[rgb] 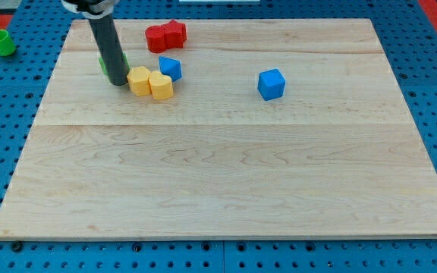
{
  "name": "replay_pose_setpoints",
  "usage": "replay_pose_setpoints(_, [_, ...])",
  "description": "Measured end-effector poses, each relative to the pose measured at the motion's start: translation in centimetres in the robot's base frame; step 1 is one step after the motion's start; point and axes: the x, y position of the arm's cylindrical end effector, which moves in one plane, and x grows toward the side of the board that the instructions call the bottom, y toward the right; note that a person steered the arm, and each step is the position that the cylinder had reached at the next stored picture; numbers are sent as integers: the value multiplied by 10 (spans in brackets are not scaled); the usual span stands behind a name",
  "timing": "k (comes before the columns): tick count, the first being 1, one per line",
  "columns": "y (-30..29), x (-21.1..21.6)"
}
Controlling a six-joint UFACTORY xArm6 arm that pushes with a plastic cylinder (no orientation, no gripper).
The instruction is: Move the triangle to the left of the blue cube
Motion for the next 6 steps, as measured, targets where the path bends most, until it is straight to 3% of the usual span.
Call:
replay_pose_setpoints(2, [-12, -13])
replay_pose_setpoints(4, [78, -20])
replay_pose_setpoints(6, [70, -32])
